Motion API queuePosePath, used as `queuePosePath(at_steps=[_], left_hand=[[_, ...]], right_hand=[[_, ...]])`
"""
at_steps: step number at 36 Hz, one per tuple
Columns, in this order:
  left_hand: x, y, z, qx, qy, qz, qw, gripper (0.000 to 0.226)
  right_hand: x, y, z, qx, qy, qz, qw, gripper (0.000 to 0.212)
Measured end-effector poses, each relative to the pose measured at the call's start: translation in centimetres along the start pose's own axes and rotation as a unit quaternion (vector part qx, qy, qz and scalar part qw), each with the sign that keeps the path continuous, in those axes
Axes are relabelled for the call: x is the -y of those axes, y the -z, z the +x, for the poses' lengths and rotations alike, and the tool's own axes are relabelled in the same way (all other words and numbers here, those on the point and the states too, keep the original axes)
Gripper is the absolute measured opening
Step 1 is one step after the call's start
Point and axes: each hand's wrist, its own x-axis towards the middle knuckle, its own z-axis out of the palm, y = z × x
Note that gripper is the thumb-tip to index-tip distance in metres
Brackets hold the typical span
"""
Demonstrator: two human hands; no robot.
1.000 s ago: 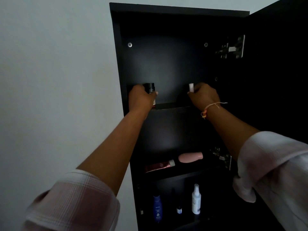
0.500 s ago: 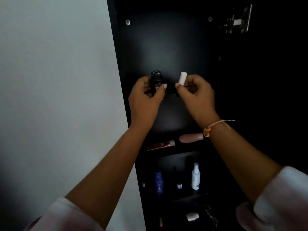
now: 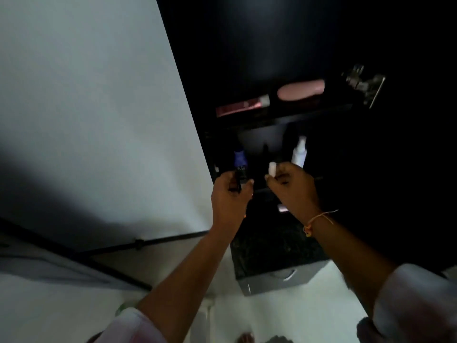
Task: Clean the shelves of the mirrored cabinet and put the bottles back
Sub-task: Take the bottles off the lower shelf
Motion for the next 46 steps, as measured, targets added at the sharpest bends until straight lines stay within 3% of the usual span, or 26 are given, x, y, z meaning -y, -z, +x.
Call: queuePosePath(at_steps=[6,13,20,37,46], left_hand=[[9.6,-0.6,-3.9,0.037,0.117,0.074,0.99,0.027],[18.4,-1.9,-3.8,0.057,0.22,0.148,0.963,0.031],[24.0,-3.6,-3.1,0.079,0.22,0.193,0.953,0.024],[30.6,-4.8,-1.0,0.101,0.224,0.189,0.951,0.039],[31.2,-5.4,-0.4,0.127,0.197,0.192,0.953,0.046]], right_hand=[[-7.9,-3.5,-4.3,0.082,-0.112,-0.129,0.982,0.024],[-15.9,-8.3,-6.8,0.178,-0.191,-0.124,0.957,0.025],[-20.6,-13.2,-7.6,0.191,-0.241,-0.077,0.948,0.021],[-25.2,-21.0,-5.3,0.254,-0.201,-0.103,0.94,0.021],[-25.5,-22.0,-4.7,0.246,-0.179,-0.065,0.95,0.017]])
